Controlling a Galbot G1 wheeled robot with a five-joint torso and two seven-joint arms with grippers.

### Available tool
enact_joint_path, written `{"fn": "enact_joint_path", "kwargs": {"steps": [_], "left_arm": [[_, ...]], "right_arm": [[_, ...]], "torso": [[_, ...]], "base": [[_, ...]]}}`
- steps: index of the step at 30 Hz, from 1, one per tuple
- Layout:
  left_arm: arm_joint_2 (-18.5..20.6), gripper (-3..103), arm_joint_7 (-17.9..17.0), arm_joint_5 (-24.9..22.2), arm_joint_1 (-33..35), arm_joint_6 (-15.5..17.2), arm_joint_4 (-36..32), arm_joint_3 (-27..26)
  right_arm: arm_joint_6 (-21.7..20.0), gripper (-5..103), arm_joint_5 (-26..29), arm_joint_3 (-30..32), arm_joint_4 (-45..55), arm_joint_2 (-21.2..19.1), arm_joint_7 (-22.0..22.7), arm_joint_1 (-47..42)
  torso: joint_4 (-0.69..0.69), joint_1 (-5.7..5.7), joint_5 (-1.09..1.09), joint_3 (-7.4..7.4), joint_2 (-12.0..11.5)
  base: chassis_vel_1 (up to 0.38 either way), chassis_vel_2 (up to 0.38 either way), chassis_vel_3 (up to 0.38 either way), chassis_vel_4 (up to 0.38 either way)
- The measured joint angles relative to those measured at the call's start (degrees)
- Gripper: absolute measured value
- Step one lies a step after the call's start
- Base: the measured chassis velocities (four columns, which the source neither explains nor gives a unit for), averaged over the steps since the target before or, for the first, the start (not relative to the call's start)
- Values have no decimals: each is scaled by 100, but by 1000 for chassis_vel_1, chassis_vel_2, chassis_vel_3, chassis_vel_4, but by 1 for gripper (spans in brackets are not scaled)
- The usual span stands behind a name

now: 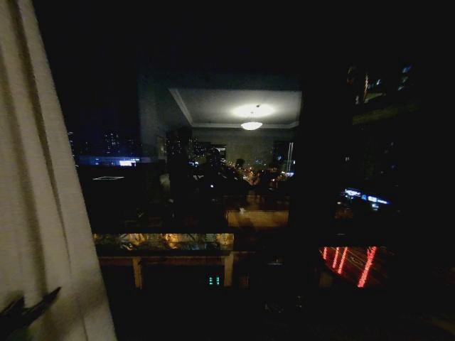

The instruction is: Open the curtains by pulling them apart, changing their state from closed to fully open.

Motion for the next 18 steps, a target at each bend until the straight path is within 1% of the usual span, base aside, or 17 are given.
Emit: {"fn": "enact_joint_path", "kwargs": {"steps": [2,3,4,5,6,7,8,10,11,12,13,14,15,16,17,18], "left_arm": [[71,35,-333,-49,-146,139,146,-65],[71,35,-333,-49,-146,139,146,-65],[105,35,-431,-81,-197,172,203,-82],[152,30,-570,-107,-253,201,274,-93],[211,19,-810,-149,-321,233,362,-97],[211,19,-810,-149,-321,233,362,-97],[251,19,-1045,-189,-378,275,419,-104],[314,9,-1519,-245,-479,386,522,-118],[348,4,-1828,-280,-548,459,590,-121],[348,4,-1828,-280,-548,459,590,-121],[356,4,-1914,-290,-566,475,611,-121],[428,1,-2533,-362,-691,569,796,-119],[428,1,-2533,-362,-691,569,796,-119],[454,1,-2705,-377,-726,588,854,-116],[525,1,-3079,-422,-810,625,1027,-104],[525,1,-3079,-422,-810,625,1027,-104]], "right_arm": [[19,100,-43,-9,0,0,-20,-17],[19,100,-43,-9,0,0,-20,-17],[26,100,-62,-16,1,0,-25,-17],[30,100,-77,-23,3,0,-28,-17],[32,100,-91,-27,9,0,-32,-17],[32,100,-91,-27,9,0,-32,-17],[33,100,-103,-31,16,0,-37,-16],[34,100,-118,-37,23,0,-47,-16],[36,100,-123,-38,25,0,-49,-17],[36,100,-123,-38,25,0,-49,-17],[37,100,-124,-39,27,0,-52,-18],[43,100,-127,-38,34,0,-68,-28],[43,100,-127,-38,34,0,-68,-28],[47,100,-127,-35,37,0,-71,-32],[53,100,-128,-28,39,0,-86,-42],[53,100,-128,-28,39,0,-86,-42]], "torso": [[0,0,0,0,0],[0,0,0,0,0],[0,0,0,0,0],[0,0,0,0,0],[0,0,0,0,0],[0,0,0,0,0],[0,0,0,0,0],[0,1,0,0,-1],[0,0,0,0,-1],[0,0,0,0,-1],[0,0,0,0,-1],[-1,0,1,0,-1],[-1,0,1,0,-1],[-1,0,1,0,-1],[-1,0,2,0,-1],[-1,0,2,0,-1]], "base": [[0,0,0,0],[0,0,0,0],[0,0,0,0],[0,0,0,0],[0,0,0,0],[0,0,0,0],[0,0,0,0],[0,0,0,0],[0,0,0,0],[0,0,0,0],[0,0,0,0],[0,0,0,0],[0,0,0,0],[0,0,0,0],[0,0,0,0],[0,0,0,0]]}}
